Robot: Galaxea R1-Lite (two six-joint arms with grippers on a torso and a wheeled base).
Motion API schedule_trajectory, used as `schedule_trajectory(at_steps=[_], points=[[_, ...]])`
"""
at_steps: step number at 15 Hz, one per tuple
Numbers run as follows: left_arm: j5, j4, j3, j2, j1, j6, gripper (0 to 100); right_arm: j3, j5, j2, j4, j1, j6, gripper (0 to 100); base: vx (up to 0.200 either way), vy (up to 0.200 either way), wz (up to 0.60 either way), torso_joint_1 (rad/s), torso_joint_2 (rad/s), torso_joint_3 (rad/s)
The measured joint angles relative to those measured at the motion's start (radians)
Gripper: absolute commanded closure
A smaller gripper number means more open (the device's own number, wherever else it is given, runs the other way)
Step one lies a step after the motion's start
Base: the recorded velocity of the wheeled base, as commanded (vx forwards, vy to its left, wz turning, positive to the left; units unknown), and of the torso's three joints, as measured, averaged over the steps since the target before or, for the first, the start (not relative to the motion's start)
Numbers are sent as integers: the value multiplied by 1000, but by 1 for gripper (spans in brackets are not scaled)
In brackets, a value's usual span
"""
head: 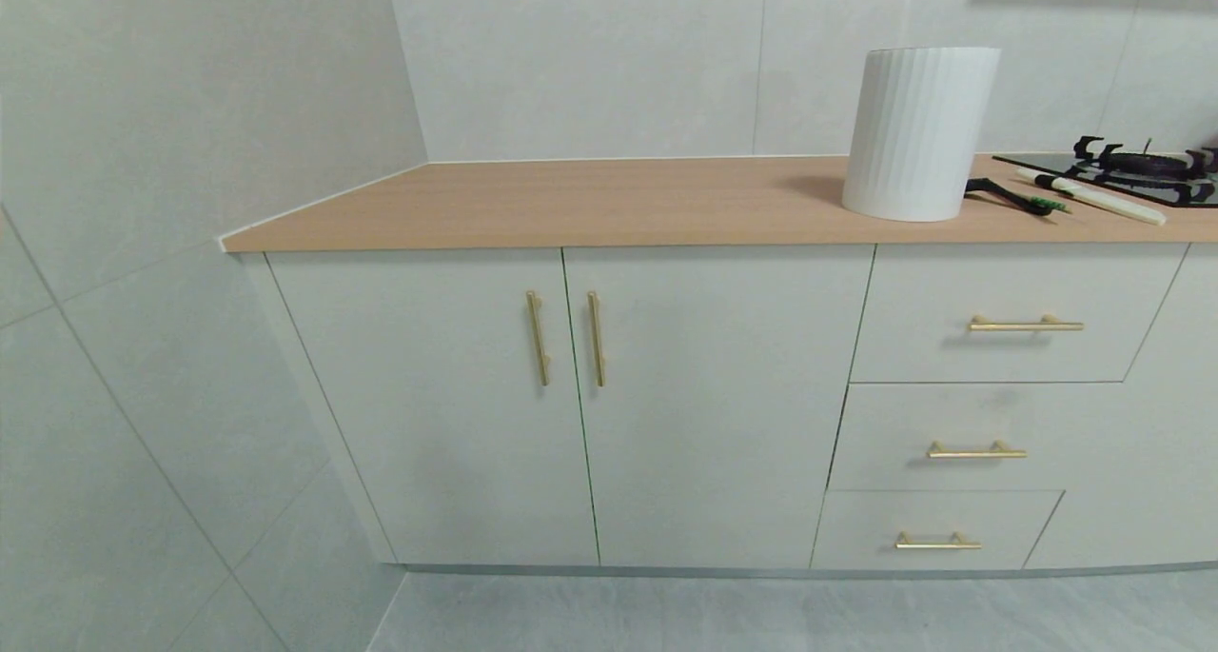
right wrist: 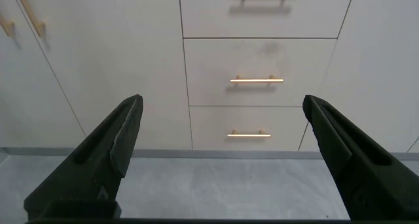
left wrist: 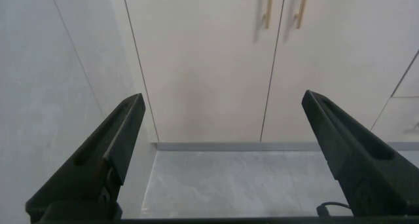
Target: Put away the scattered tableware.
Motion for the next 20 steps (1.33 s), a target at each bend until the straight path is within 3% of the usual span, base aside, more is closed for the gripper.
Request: schedule_trajectory(at_steps=[14, 18, 20], points=[[0, 0, 0, 0, 0, 1, 0, 0, 0, 0, 1, 0, 4, 0, 0, -200, 0, 1, 3, 3], [0, 0, 0, 0, 0, 1, 0, 0, 0, 0, 1, 0, 2, 0, 0, 0, 0, 0, 0, 0], [1, 0, 0, 0, 0, 1, 0, 0, 0, 0, 1, -1, 1, 0, 200, 0, 0, 5, 2, -5]])
